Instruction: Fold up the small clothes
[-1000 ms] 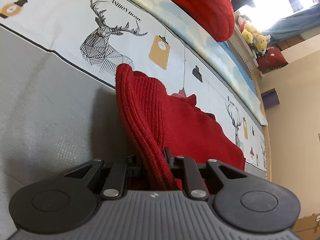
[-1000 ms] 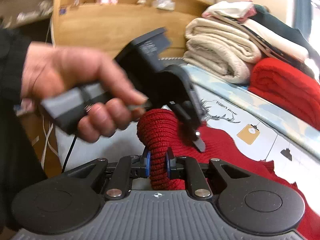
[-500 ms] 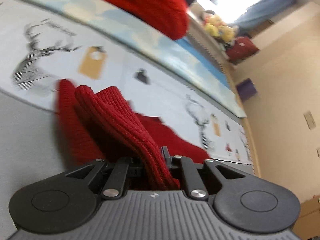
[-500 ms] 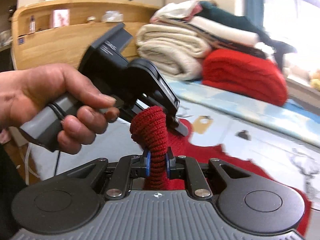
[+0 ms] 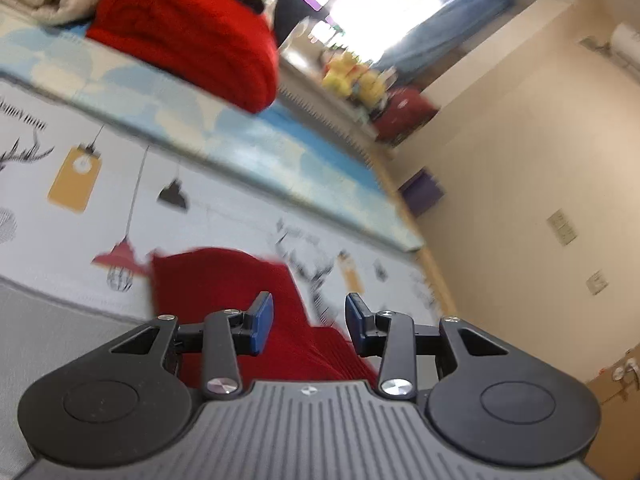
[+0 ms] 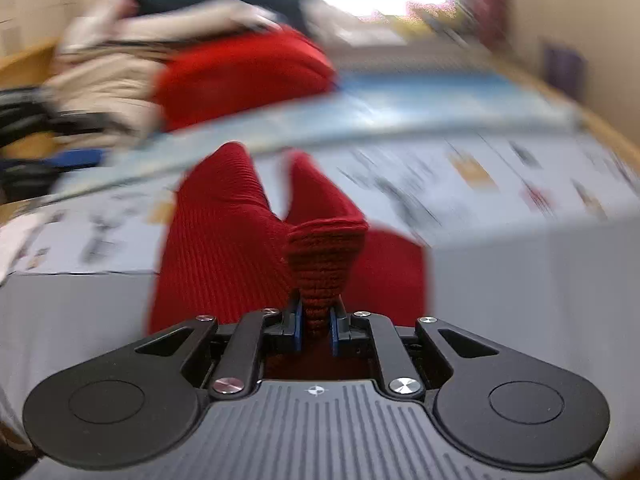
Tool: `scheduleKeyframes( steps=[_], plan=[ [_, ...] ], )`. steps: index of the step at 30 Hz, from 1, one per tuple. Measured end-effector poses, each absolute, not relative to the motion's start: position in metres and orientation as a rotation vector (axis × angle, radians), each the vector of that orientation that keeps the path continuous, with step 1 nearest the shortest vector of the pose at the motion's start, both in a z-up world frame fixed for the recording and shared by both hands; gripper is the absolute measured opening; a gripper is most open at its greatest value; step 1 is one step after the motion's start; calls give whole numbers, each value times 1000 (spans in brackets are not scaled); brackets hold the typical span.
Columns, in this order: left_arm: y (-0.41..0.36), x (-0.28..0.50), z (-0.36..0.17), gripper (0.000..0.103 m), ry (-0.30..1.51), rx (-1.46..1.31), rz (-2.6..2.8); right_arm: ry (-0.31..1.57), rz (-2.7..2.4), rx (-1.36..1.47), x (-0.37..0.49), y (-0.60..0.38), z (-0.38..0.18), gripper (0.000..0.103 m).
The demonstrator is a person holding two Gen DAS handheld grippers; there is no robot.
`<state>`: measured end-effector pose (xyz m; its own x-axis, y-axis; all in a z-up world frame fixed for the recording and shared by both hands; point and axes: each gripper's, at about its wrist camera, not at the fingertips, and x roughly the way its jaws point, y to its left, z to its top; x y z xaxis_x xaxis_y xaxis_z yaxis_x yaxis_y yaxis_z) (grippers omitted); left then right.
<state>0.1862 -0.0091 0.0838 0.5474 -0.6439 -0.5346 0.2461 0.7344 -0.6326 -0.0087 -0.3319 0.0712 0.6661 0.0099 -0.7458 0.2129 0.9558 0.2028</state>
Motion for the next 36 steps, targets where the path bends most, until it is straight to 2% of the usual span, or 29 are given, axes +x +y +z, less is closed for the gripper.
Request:
scheduleKeyframes(
  steps=[4, 9, 11, 13, 15, 16, 20, 21, 22, 25, 28, 30, 33, 36],
  plan=[
    [-32, 188, 67, 43, 942, -411, -556, 963, -198, 450, -22, -371, 44, 12],
    [-71, 177, 48, 43, 1019, -255, -635, 926, -121, 533, -23, -382, 51, 14],
    [-88, 172, 38, 43, 1055, -178, -658, 921, -84, 562, -18, -385, 54, 18],
    [-98, 169, 27, 43, 1089, -134, -670, 905, -100, 552, -13, -388, 54, 32],
    [-108, 168, 14, 43, 1128, -99, -681, 906, -129, 589, -5, -399, 52, 42],
    [-112, 168, 8, 43, 1146, -76, -679, 919, -134, 638, -1, -406, 47, 44],
    [-122, 165, -2, 43, 1165, -12, -665, 933, -144, 735, 2, -416, 38, 45],
    [-121, 164, -3, 43, 1163, -9, -665, 929, -133, 726, 1, -414, 40, 37],
    [-122, 165, -2, 43, 1162, -10, -666, 913, -104, 713, 0, -411, 43, 21],
    [-117, 166, 2, 43, 1153, -18, -676, 791, 9, 598, -13, -394, 75, 16],
    [-114, 164, 10, 43, 1134, -23, -703, 698, 130, 557, -32, -382, 103, 15],
    [-114, 161, 13, 43, 1131, -19, -732, 737, 101, 545, -39, -381, 102, 15],
    [-121, 155, 10, 43, 1150, 48, -749, 983, -52, 559, -33, -390, 64, 16],
    [-131, 149, -4, 43, 1185, 149, -722, 1173, -163, 678, -30, -403, 26, 27]
  ],
)
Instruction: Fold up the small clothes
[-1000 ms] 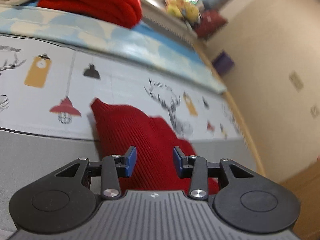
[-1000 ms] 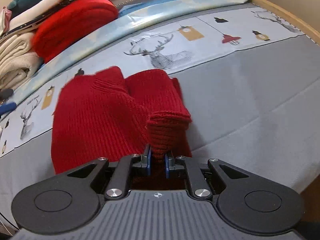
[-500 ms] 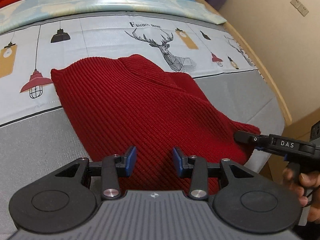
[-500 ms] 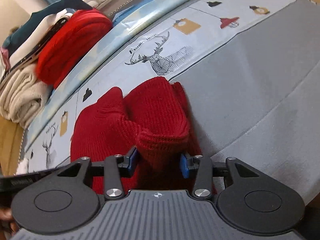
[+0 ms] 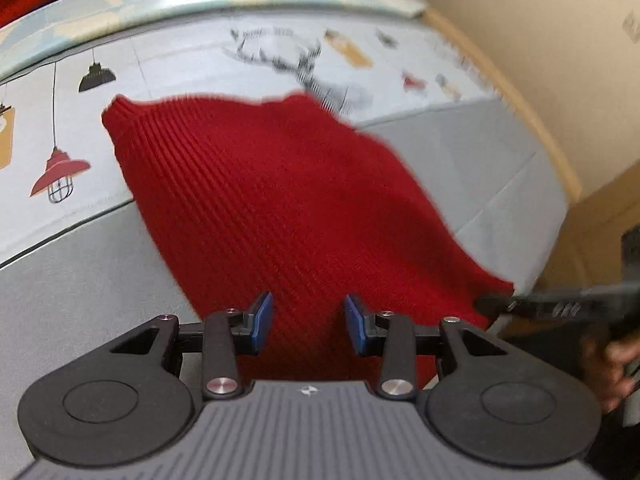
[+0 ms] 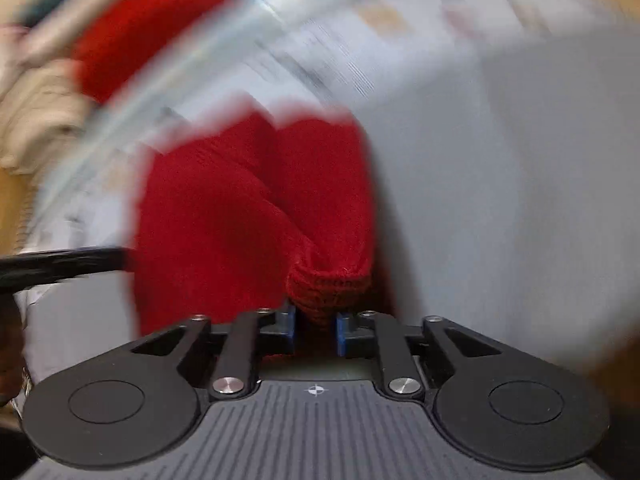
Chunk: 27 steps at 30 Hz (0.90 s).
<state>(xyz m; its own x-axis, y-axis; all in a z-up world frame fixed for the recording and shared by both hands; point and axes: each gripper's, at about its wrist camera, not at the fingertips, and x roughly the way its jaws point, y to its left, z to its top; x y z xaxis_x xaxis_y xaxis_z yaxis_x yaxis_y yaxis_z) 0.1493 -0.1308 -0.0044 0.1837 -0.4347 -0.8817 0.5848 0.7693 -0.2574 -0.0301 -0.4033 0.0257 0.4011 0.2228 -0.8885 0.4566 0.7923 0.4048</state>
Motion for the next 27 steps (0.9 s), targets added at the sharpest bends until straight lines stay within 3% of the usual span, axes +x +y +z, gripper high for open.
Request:
scheduleKeyframes(
  steps=[4, 10, 14, 15, 17, 19, 21, 27],
  plan=[
    [-134, 147, -6, 45, 1164, 201, -705, 1127, -192, 559, -25, -399, 47, 48],
    [-138, 145, 3, 45, 1123, 167, -781, 980, -290, 333, -20, -404, 89, 49],
    [-156, 129, -19, 47, 1119, 381, -783, 896, -226, 369, -6, -423, 99, 51],
    [-154, 130, -17, 49, 1113, 360, -785, 899, -192, 406, 3, -429, 96, 57],
    [-144, 139, -10, 54, 1099, 240, -792, 946, -110, 459, 26, -437, 78, 70],
    [-129, 148, -3, 75, 1065, 132, -759, 1013, -55, 473, 48, -442, 55, 72],
    [-111, 156, -4, 89, 1011, 39, -682, 1057, -68, 454, 63, -443, 34, 72],
    [-74, 187, -44, 89, 1139, -146, -502, 1152, -75, 562, 83, -459, -14, 72]
  ],
)
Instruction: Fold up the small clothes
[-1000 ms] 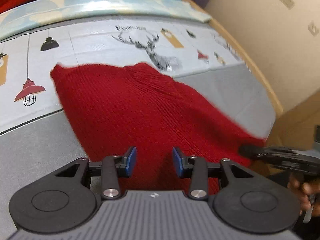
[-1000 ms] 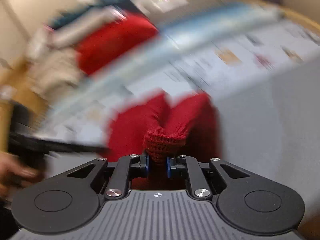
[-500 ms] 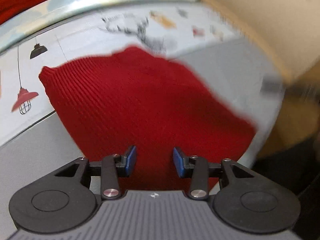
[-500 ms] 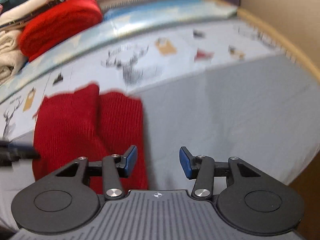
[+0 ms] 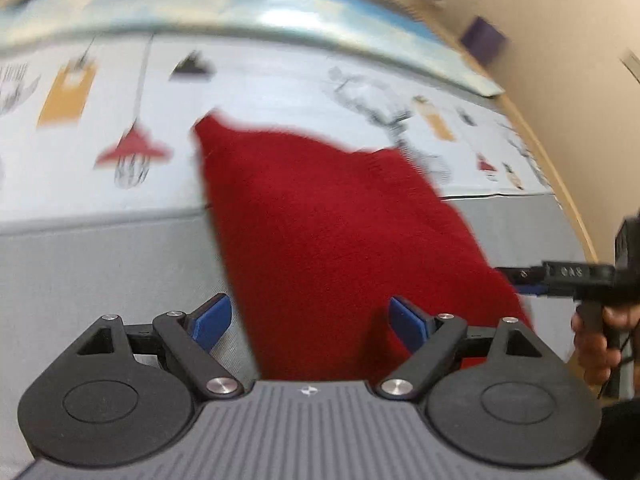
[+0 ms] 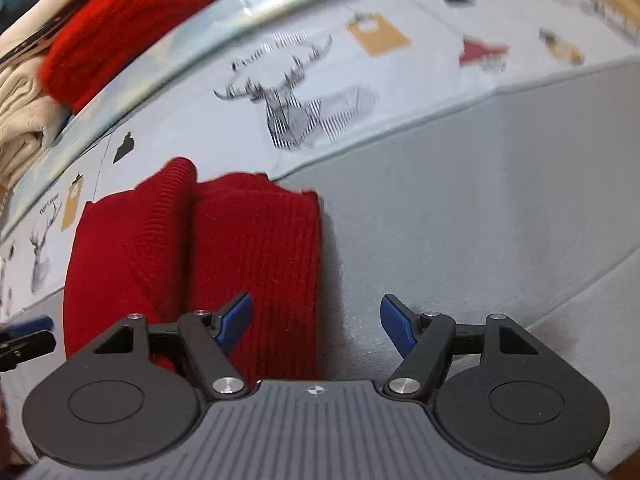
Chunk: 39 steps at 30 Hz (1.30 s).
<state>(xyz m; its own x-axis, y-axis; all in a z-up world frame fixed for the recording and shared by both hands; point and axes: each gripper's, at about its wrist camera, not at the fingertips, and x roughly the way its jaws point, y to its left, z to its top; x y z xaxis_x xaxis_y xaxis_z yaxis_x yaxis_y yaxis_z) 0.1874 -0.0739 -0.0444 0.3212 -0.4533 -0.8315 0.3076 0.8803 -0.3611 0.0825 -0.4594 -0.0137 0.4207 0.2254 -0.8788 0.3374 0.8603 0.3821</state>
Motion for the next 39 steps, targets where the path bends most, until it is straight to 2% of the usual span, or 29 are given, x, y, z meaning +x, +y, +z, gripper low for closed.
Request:
scheduleKeyframes(
  steps=[6, 11, 12, 13, 14, 16, 19, 21, 25, 34, 39],
  plan=[
    [-70, 209, -75, 93, 1258, -324, -538, 1199, -2, 569, 105, -458, -37, 78],
    [-70, 229, -96, 96, 1323, -439, -551, 1195, 44, 647, 117, -463, -44, 74],
    [-71, 232, -98, 96, 1328, -448, -555, 1190, 65, 660, 120, -461, -45, 65],
    [-71, 235, -99, 95, 1328, -453, -555, 1181, 86, 676, 123, -460, -44, 52],
    [-71, 238, -101, 93, 1330, -458, -553, 1175, 99, 681, 125, -459, -44, 48],
    [-71, 240, -98, 81, 1319, -442, -563, 1165, 117, 675, 131, -456, -42, 34],
    [-65, 244, -86, 64, 1276, -425, -568, 1135, 116, 680, 142, -452, -40, 27],
    [-57, 248, -74, 62, 1225, -401, -551, 1086, 125, 714, 150, -451, -36, 21],
    [-37, 259, -60, 61, 1137, -334, -470, 991, 194, 715, 176, -426, -25, 20],
    [15, 287, -38, 60, 985, -369, -383, 851, 229, 686, 226, -365, -7, 19],
    [32, 296, -32, 64, 945, -379, -259, 796, 161, 590, 242, -339, 1, 21]
  ],
)
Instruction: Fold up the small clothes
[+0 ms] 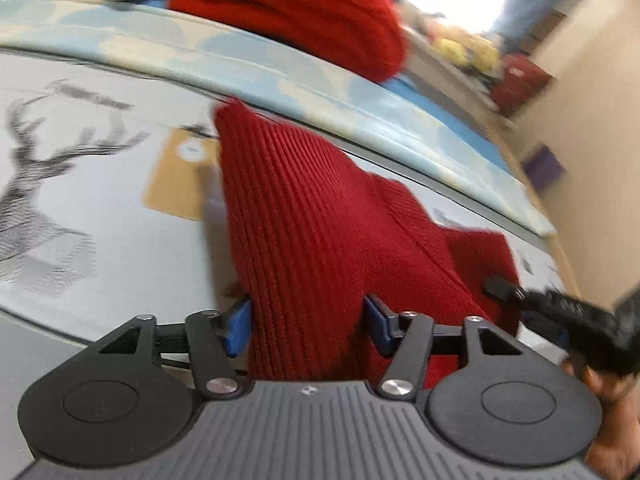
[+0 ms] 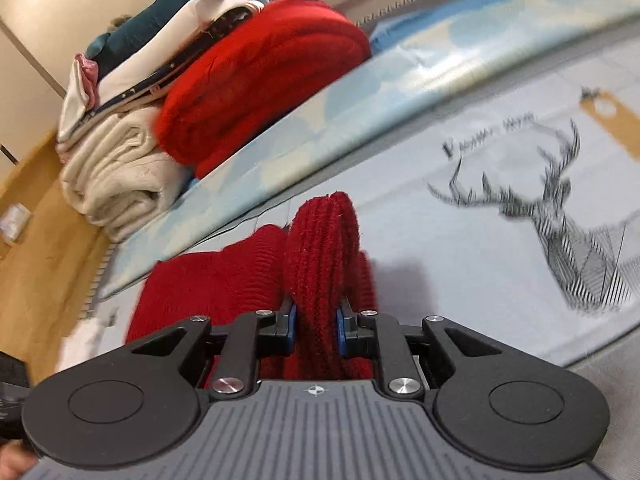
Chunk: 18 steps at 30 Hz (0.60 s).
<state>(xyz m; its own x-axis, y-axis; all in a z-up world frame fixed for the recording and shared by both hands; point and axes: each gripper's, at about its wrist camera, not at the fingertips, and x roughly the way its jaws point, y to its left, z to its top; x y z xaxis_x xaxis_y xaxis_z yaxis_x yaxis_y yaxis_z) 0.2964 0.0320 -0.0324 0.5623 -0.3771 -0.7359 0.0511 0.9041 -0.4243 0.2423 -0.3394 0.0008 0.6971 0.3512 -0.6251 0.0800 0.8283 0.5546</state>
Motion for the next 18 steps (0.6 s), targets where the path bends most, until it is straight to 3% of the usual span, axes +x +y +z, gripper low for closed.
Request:
scheduleKeyframes(
  steps=[2, 8, 10, 13, 16, 18],
  plan=[
    [37, 295, -23, 64, 909, -359, -217, 824, 85, 504, 248, -332, 1, 28],
    [21, 281, 3, 63, 884, -242, -382, 753, 32, 466, 240, -338, 29, 32],
    [11, 276, -2, 56, 922, -172, -426, 754, 160, 455, 235, -329, 37, 37],
    [-5, 272, -27, 50, 1015, -19, -446, 871, 393, 433, 234, -307, 29, 50],
    [-12, 264, -25, 51, 987, 38, -439, 1041, 351, 163, 230, -277, -1, 53],
    [-10, 259, -17, 50, 980, 26, -416, 1062, 325, 173, 230, -279, -9, 55]
  ],
)
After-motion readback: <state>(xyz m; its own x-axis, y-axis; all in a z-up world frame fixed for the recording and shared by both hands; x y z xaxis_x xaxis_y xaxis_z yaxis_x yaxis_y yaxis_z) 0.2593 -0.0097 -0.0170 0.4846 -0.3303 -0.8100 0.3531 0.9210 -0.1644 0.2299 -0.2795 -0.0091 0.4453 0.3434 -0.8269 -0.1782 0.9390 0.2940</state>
